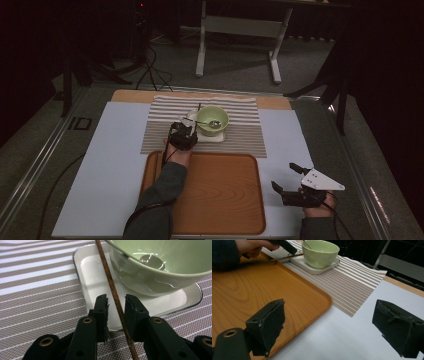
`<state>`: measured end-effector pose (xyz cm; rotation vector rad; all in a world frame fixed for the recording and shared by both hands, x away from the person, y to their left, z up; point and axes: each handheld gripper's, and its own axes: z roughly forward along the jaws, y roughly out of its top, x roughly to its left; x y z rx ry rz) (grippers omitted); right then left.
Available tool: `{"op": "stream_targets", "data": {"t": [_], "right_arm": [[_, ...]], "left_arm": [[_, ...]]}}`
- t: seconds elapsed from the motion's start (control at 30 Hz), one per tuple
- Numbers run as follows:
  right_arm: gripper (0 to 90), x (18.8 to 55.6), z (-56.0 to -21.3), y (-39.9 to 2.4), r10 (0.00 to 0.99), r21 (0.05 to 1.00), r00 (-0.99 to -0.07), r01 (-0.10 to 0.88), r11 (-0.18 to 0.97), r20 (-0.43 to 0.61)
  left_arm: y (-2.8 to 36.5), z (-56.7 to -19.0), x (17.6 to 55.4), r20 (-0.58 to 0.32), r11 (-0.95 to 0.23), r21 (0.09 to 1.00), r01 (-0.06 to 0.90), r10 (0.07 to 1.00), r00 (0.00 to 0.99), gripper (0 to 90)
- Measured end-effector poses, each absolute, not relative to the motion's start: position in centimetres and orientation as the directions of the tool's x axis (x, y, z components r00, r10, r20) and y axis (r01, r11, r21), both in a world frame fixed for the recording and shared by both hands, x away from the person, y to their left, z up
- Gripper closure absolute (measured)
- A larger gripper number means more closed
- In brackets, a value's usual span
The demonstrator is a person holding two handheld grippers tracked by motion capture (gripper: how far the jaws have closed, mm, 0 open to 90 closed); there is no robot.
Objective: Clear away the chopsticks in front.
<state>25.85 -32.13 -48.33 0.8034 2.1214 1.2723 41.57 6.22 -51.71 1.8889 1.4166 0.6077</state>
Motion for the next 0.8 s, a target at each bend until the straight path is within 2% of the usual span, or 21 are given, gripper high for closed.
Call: {"op": "stream_targets", "data": {"t": [0.23, 0.37, 0.8], "right_arm": [[10.6, 25.9, -48.3, -32.2, 0.721, 0.902, -0.679, 0.215, 0.375, -0.137], [10.6, 25.9, -48.3, -32.2, 0.722, 0.902, -0.679, 0.216, 0.374, -0.136], [10.6, 25.9, -48.3, -32.3, 0.722, 0.901, -0.679, 0.218, 0.375, -0.136]], "left_arm": [[5.8, -52.1, 42.4, -0.038, -0.175, 0.728, 0.663, 0.955, 0.293, 75.2], [5.7, -52.2, 42.7, -0.050, -0.164, 0.720, 0.675, 0.957, 0.285, 79.6], [5.5, -52.4, 43.4, -0.060, -0.145, 0.703, 0.696, 0.963, 0.261, 81.0]]}}
